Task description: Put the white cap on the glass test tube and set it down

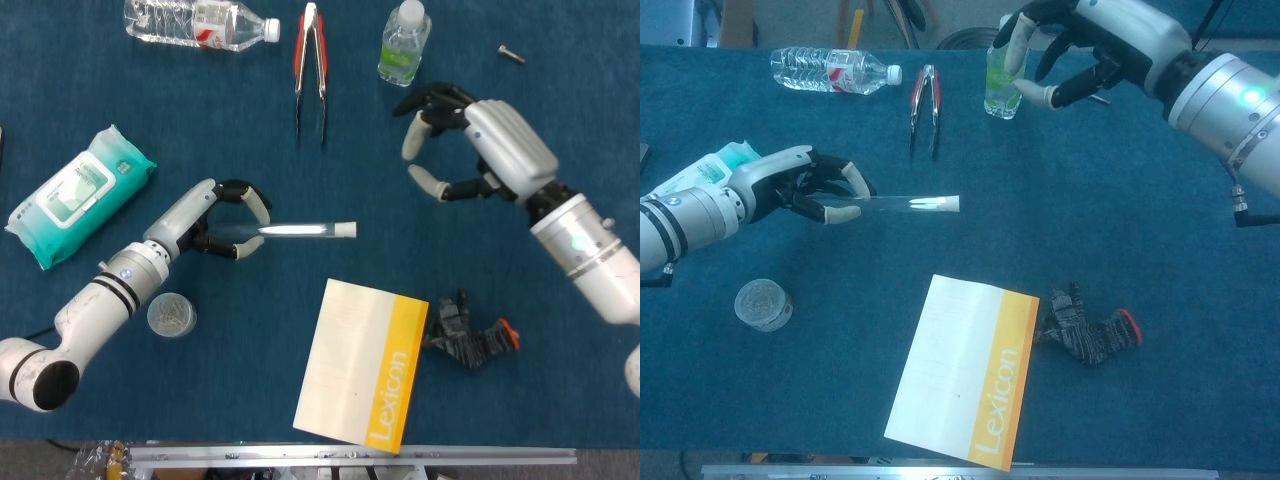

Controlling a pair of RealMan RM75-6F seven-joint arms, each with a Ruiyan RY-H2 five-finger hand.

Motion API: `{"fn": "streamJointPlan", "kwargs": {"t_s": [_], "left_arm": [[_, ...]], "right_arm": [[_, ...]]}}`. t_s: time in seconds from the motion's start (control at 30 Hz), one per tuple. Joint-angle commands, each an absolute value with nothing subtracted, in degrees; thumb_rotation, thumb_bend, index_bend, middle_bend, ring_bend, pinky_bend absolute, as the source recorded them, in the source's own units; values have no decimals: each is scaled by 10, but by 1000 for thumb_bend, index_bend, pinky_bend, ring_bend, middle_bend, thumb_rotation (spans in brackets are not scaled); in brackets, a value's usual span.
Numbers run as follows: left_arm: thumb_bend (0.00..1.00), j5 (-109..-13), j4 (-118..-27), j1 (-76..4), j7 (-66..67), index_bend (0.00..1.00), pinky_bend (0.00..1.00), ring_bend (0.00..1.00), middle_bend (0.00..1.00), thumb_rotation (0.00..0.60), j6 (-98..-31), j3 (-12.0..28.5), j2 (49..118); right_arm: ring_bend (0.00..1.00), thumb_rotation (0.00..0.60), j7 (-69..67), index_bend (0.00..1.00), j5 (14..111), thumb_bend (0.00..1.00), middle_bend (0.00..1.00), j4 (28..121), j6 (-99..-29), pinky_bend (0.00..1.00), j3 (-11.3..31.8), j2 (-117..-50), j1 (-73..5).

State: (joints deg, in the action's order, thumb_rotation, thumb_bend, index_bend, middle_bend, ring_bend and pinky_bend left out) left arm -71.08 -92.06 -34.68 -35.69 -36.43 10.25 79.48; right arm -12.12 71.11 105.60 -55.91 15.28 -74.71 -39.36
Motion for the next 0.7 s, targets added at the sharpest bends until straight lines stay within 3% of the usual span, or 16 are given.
{"fn": "streamJointPlan", "kwargs": {"t_s": [0.03,0.7], "left_arm": [[357,-743,-886,-351,-359,626,147,120,308,600,-362,88,804],[357,-793,-735,-372,-389,629,148,118,313,600,-363,49,867]], "right_arm": [[174,600,-126,645,717,310,319,1060,-564,393,150,-734,-386],[174,600,-156,645,737,310,319,1069,-575,393,143,-689,-363]]}}
